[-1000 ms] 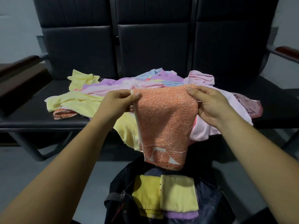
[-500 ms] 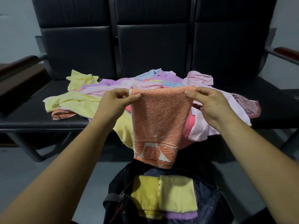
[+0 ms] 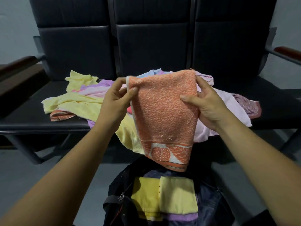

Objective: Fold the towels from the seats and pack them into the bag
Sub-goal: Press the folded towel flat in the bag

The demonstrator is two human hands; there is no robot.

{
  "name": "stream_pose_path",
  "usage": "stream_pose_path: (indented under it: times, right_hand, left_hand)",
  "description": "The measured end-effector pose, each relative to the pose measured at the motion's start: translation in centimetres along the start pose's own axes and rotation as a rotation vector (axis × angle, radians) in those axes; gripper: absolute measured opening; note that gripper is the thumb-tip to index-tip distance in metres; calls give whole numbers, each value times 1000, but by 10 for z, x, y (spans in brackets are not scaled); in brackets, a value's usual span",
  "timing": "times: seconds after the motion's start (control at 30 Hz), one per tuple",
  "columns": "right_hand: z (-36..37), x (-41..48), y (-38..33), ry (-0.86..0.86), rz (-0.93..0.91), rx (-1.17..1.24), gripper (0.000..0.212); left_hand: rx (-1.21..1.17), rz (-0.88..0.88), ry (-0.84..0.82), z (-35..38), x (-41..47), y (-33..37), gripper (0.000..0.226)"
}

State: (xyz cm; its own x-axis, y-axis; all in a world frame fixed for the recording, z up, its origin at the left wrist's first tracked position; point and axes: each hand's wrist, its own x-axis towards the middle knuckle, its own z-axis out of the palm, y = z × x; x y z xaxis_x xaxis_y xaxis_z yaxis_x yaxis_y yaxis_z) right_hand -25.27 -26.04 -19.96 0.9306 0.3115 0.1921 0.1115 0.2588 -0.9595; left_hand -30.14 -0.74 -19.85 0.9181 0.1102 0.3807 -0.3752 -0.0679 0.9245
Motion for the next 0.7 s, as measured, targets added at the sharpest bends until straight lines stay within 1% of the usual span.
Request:
stream_pose_path:
  times: [0.03,0.07,0.1,0.13,0.17,0.2,0.23,0.27,0.33,0.37,0.43,0.5,0.57,0.63,0.67,0.7]
  right_hand:
    - [3,-1,-1,-7,-9,39,68]
    - [6,-1,-2,-3,-17,92,64]
    - [9,-1,-5,6,-19,150,61]
    - [10,-1,-6,14,-21,200,60]
    - [10,0,-9,30,-20,236,59]
    - [9,0,-10,55,-14,252,59]
    - [8,1,-10,91,7,257,60]
    - [5,2,-9,140,41,250,62]
    - [1,3,-7,245,122,235,69]
    - [-2,4,-6,269,164,253,71]
    - [-7,5,-3,246,269,317,65]
    - [-12,4,-1,144,394,307,55]
    - [-16,0,4,3,480,253,52]
    - [-16,-6,15,-123,502,222,50]
    - [-15,-8,19,-153,510,224,48]
    - [-13,-9,22,-160,511,234,45]
  left_hand:
    - [-74,-16,19,1,0,2,17]
    - [-174,-57,16,0,1,4,28]
    - [-239,-122,-32,-2,2,4,41]
    - [-210,-213,-129,-3,1,5,55]
    - [-111,-305,-268,-2,-2,2,63]
    - [-4,-389,-397,-1,-6,-4,62]
    - [58,-443,-462,2,-11,-10,54]
    - [30,-486,-466,6,-14,-13,48]
    - [-170,-557,-404,14,-17,-15,45]
    - [-270,-581,-363,18,-17,-14,46]
    - [-376,-603,-296,25,-15,-9,48]
    - [-413,-606,-216,30,-14,-5,55]
    - [-441,-614,-122,31,-12,-2,59]
    - [-503,-612,-41,29,-9,-1,67]
    - [-522,-609,-14,28,-8,0,67]
    - [-520,-607,2,26,-6,0,60]
